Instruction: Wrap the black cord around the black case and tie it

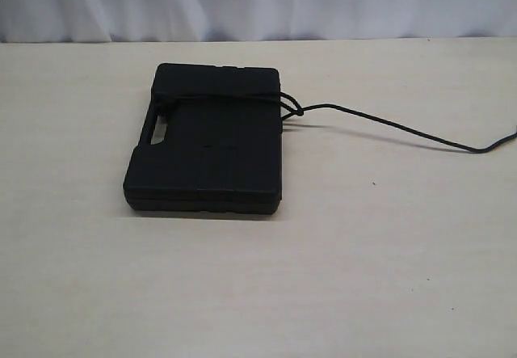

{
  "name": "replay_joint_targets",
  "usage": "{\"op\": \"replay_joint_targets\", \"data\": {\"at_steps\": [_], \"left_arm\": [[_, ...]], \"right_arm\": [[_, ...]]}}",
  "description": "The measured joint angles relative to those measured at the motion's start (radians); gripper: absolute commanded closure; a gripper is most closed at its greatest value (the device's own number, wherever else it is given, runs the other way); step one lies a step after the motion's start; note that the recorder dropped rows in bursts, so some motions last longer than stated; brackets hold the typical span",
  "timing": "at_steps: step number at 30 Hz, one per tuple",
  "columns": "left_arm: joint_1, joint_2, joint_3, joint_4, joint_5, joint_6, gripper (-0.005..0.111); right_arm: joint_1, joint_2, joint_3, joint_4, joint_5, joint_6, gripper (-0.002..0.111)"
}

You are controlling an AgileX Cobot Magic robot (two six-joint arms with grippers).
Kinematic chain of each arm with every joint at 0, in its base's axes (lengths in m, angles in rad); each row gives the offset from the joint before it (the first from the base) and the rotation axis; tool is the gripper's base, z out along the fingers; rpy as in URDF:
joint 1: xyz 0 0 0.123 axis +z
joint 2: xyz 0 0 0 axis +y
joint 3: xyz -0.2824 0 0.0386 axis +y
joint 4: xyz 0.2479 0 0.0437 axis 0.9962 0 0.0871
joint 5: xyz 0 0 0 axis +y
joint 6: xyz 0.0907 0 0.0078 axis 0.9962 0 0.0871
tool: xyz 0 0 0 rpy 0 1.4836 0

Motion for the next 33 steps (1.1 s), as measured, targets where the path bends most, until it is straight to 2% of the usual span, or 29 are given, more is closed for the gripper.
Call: {"op": "replay_joint_targets", "data": {"at_steps": [11,18,23,27,29,32,33], "left_arm": [[0.0,0.0,0.0,0.0,0.018,0.0,0.107],[0.0,-0.009,0.012,0.0,0.018,0.0,0.107],[0.0,-0.116,0.115,0.0,0.018,0.0,0.107],[0.0,-0.224,0.242,0.0,0.018,0.0,0.107],[0.0,-0.276,0.286,0.0,0.084,0.0,0.107],[0.0,-0.396,0.293,-0.034,0.337,0.0,0.107],[0.0,-0.416,0.295,-0.053,0.371,0.0,0.107]], "right_arm": [[0.023,-0.029,0.019,0.0,-0.008,0.0,0.063],[0.023,-0.077,0.147,0.0,-0.075,0.0,0.063],[0.023,-0.182,0.296,0.0,-0.094,0.0,0.063],[0.023,-0.283,0.387,0.027,-0.094,-0.002,0.063],[0.023,-0.353,0.402,0.082,-0.059,-0.002,0.063],[0.012,-0.455,0.404,0.105,0.001,-0.002,0.063],[-0.002,-0.458,0.404,0.105,0.001,-0.002,0.063]]}}
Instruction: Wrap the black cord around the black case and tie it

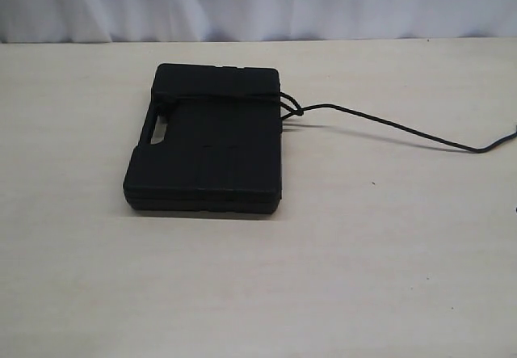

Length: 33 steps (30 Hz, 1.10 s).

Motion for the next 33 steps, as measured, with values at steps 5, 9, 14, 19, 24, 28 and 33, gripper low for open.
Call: {"op": "replay_joint_targets", "data": {"at_steps": [5,9,14,19,24,28,33], "left_arm": [[0.035,-0.021,0.0,-0.027,0.012,0.0,0.107],[0.093,-0.021,0.0,-0.029,0.011,0.0,0.107],[0.101,-0.021,0.0,-0.029,0.007,0.0,0.107],[0.101,-0.021,0.0,0.039,0.005,0.0,0.107],[0.101,-0.021,0.0,0.046,0.005,0.0,0.107],[0.101,-0.021,0.0,0.046,0.005,0.0,0.107],[0.101,-0.021,0.0,0.046,0.005,0.0,0.107]], "right_arm": [[-0.104,-0.002,0.0,0.0,-0.005,0.0,0.063],[-0.161,-0.002,0.0,0.0,-0.005,0.0,0.063],[-0.168,-0.002,0.0,0.0,-0.005,0.0,0.063],[-0.168,-0.002,0.0,0.0,-0.005,0.0,0.063],[-0.168,-0.002,0.0,0.0,-0.005,0.0,0.063],[-0.168,-0.002,0.0,0.0,-0.005,0.0,0.063],[-0.168,-0.002,0.0,0.0,-0.005,0.0,0.063]]}}
